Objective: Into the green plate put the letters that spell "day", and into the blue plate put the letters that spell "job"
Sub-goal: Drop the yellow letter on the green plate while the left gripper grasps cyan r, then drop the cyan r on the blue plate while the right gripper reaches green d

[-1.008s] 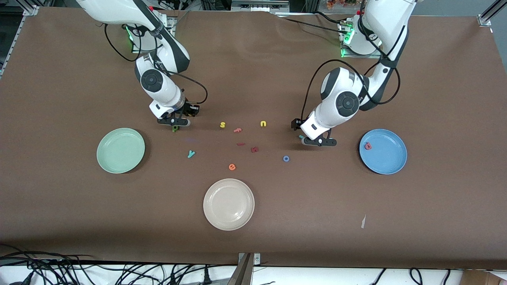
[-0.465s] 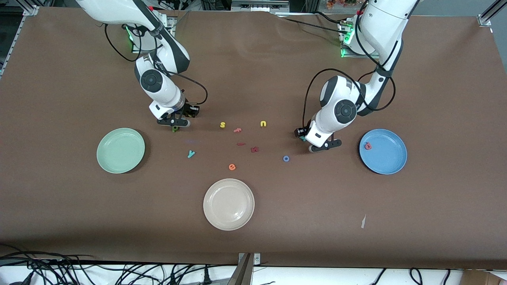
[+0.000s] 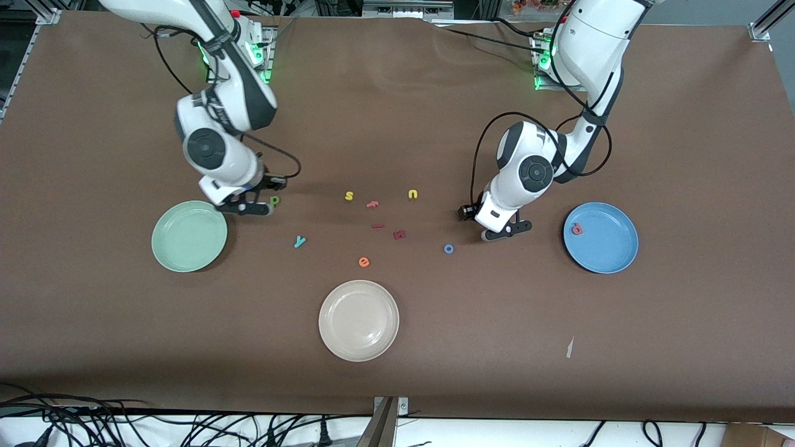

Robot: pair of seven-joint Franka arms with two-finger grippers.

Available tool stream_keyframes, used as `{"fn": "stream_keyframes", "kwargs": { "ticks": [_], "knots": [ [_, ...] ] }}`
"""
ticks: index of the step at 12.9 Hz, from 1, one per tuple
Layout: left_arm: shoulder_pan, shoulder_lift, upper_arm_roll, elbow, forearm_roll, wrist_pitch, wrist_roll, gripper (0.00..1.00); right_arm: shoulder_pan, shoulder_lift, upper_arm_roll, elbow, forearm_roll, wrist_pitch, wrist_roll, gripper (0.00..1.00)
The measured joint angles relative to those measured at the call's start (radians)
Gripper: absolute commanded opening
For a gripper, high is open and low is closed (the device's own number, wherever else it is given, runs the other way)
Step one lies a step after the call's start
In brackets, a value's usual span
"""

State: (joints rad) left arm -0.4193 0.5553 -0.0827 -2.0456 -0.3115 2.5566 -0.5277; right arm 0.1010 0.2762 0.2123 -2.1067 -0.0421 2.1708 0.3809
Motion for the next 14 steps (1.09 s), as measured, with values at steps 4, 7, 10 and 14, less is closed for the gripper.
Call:
{"fn": "stream_keyframes", "kwargs": {
  "ticks": [4,7,10,14],
  "knots": [
    [-0.002,-0.002,-0.004,0.008,0.0,0.007,0.0,0.29,-0.015,0.041,-0.139,0.084,-0.011,-0.013,-0.212,0.16],
    [-0.005,-0.003,-0.005,0.012,0.0,0.01,0.0,0.19,-0.05,0.113,-0.17,0.156,-0.014,-0.013,-0.316,0.22],
    [-0.006,-0.004,-0.006,0.013,0.0,0.011,0.0,0.1,-0.101,0.191,-0.173,0.213,-0.014,-0.009,-0.367,1.0],
    [-0.005,-0.008,-0.004,0.012,0.0,0.009,0.009,0.06,-0.1,0.208,-0.162,0.223,-0.012,-0.007,-0.34,1.0]
  ]
}}
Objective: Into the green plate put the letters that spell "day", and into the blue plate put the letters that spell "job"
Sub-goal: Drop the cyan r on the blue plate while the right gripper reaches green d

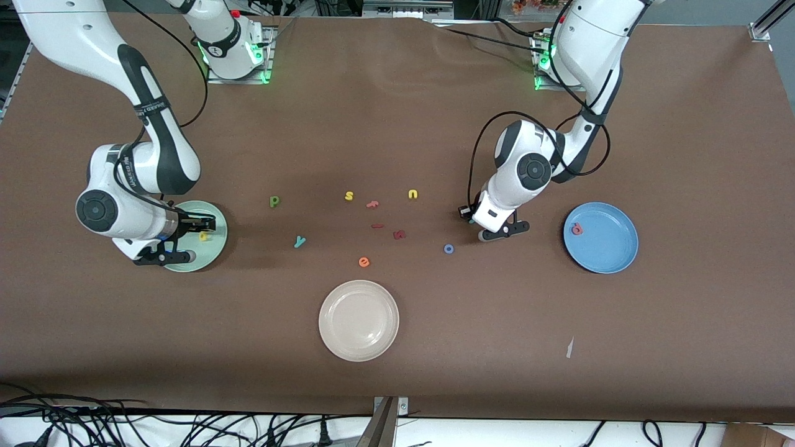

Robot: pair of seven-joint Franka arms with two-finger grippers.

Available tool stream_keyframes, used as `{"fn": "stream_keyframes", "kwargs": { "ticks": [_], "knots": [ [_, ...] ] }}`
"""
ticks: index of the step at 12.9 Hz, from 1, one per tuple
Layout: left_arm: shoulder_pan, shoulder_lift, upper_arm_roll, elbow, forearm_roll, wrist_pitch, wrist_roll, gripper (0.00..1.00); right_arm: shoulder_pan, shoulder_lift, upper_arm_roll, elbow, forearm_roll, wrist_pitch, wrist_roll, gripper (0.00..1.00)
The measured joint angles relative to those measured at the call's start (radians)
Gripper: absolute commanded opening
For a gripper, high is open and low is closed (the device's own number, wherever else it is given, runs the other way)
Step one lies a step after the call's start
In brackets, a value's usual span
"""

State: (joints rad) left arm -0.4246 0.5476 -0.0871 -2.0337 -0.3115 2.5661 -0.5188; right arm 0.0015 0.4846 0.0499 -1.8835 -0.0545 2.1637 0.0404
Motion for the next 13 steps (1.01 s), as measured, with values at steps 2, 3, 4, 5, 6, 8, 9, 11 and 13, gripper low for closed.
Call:
{"fn": "stream_keyframes", "kwargs": {
  "ticks": [2,3,4,5,6,8,9,11,13],
  "knots": [
    [0.011,-0.008,0.013,0.003,0.0,-0.003,0.043,0.06,0.001,-0.008,0.032,0.001,0.0,-0.005,0.081,1.0],
    [0.037,-0.022,0.019,0.007,0.008,-0.016,0.08,0.06,0.002,-0.012,0.058,0.0,0.0,-0.009,0.137,1.0],
    [0.082,-0.046,0.022,0.011,0.037,-0.04,0.129,0.07,0.003,-0.017,0.084,-0.002,0.0,-0.013,0.194,1.0],
    [0.134,-0.073,0.022,0.015,0.074,-0.072,0.175,0.07,0.005,-0.024,0.107,-0.01,0.0,-0.014,0.247,1.0],
    [0.187,-0.102,0.022,0.016,0.097,-0.107,0.226,0.08,0.006,-0.034,0.126,-0.026,0.0,-0.012,0.294,1.0],
    [0.281,-0.151,0.022,0.016,0.107,-0.174,0.346,0.09,0.007,-0.057,0.158,-0.081,0.0,0.029,0.383,1.0],
    [0.322,-0.166,0.022,0.015,0.108,-0.197,0.423,0.1,0.007,-0.069,0.173,-0.121,0.0,0.076,0.433,1.0],
    [0.39,-0.171,0.022,0.008,0.108,-0.214,0.554,0.12,0.008,-0.087,0.201,-0.212,0.0,0.183,0.53,1.0],
    [0.437,-0.17,0.024,-0.025,0.108,-0.216,0.652,0.17,0.008,-0.094,0.216,-0.284,0.0,0.271,0.58,1.0]
  ]
}}
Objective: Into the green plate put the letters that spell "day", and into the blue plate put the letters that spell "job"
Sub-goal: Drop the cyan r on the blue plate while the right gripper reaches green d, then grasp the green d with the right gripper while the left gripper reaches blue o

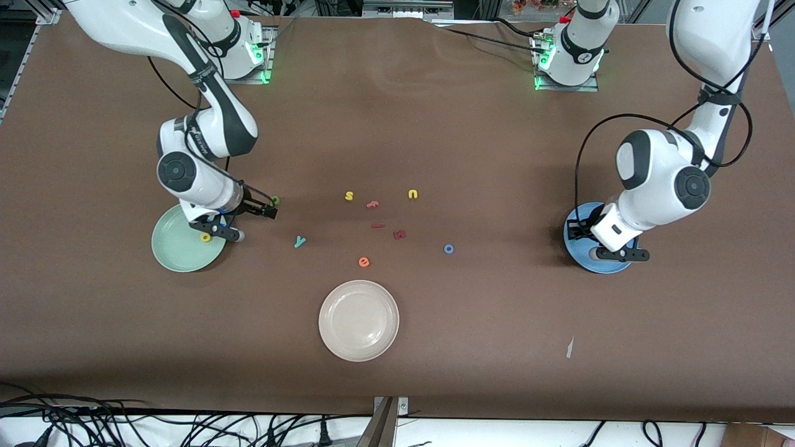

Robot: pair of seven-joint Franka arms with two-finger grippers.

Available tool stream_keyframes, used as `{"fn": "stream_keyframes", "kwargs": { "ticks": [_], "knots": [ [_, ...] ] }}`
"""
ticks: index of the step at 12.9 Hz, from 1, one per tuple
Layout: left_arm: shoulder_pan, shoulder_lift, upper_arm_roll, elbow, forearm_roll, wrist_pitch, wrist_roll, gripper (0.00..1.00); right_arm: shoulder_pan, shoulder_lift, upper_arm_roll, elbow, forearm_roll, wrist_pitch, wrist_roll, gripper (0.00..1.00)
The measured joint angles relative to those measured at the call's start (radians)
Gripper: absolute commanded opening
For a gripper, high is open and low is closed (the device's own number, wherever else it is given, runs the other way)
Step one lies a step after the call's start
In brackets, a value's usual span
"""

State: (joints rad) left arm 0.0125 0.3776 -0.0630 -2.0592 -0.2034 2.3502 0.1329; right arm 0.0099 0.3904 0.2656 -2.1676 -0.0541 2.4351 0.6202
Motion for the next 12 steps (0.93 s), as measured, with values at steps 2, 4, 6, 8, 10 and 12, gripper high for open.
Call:
{"fn": "stream_keyframes", "kwargs": {
  "ticks": [2,4,6,8,10,12],
  "knots": [
    [0.033,0.002,0.007,-0.034,0.001,0.0,0.077,0.17,0.0,-0.005,0.001,-0.051,0.0,0.057,0.008,1.0],
    [0.047,0.008,0.029,-0.047,0.032,0.001,0.135,0.19,0.0,-0.006,0.007,-0.077,0.0,0.091,0.009,1.0],
    [0.054,0.012,0.039,-0.047,0.059,0.002,0.152,0.34,0.0,-0.006,0.014,-0.092,0.0,0.103,0.009,0.99],
    [0.054,0.012,0.038,-0.045,0.062,0.005,0.155,0.54,0.001,-0.005,0.023,-0.102,0.0,0.107,0.009,0.94],
    [0.053,0.012,0.034,-0.038,0.062,0.007,0.155,0.66,0.002,-0.004,0.027,-0.113,0.0,0.109,0.01,0.86],
    [0.051,0.012,0.011,-0.027,0.044,0.012,0.152,0.73,0.003,0.006,0.027,-0.122,0.0,0.121,0.01,0.78]
  ]
}}
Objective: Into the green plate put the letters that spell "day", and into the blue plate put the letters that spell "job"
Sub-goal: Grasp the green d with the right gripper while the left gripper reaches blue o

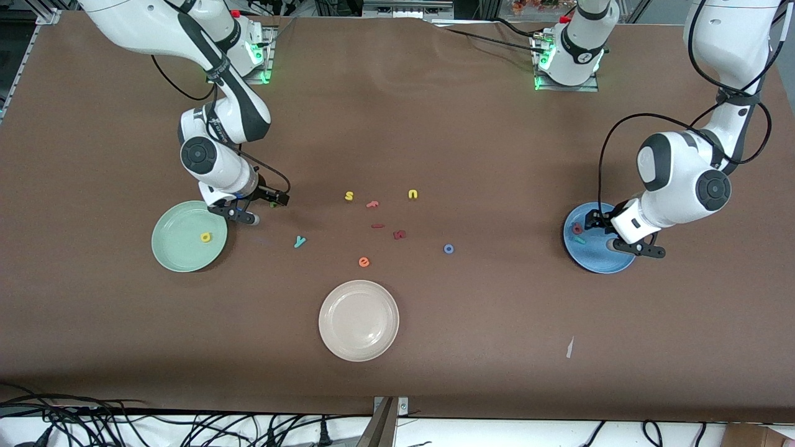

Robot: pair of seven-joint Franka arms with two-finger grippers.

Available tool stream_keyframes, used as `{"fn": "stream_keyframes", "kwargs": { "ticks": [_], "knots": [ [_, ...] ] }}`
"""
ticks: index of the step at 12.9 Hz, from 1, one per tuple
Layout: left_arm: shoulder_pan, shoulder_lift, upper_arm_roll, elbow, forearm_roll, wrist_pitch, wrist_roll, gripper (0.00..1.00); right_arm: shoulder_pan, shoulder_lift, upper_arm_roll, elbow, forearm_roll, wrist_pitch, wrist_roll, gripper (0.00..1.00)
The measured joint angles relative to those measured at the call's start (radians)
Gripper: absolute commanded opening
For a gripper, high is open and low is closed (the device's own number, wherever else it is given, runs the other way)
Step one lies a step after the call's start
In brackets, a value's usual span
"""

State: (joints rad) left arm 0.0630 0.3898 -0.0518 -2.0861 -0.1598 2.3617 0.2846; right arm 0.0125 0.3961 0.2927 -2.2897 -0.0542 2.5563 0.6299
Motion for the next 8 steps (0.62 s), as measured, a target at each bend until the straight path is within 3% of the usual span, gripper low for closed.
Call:
{"fn": "stream_keyframes", "kwargs": {
  "ticks": [2,4,8],
  "knots": [
    [-0.028,0.0,-0.051,0.023,-0.111,0.004,-0.014,0.74,0.002,0.015,0.0,-0.003,0.0,0.016,0.0,0.68],
    [-0.13,0.001,-0.064,0.032,-0.18,0.034,-0.09,0.74,0.002,0.016,0.0,-0.003,0.0,0.017,0.0,0.6],
    [-0.366,0.031,-0.062,0.053,-0.186,0.155,-0.35,0.74,0.002,0.009,0.001,-0.003,0.0,0.017,0.0,0.48]
  ]
}}
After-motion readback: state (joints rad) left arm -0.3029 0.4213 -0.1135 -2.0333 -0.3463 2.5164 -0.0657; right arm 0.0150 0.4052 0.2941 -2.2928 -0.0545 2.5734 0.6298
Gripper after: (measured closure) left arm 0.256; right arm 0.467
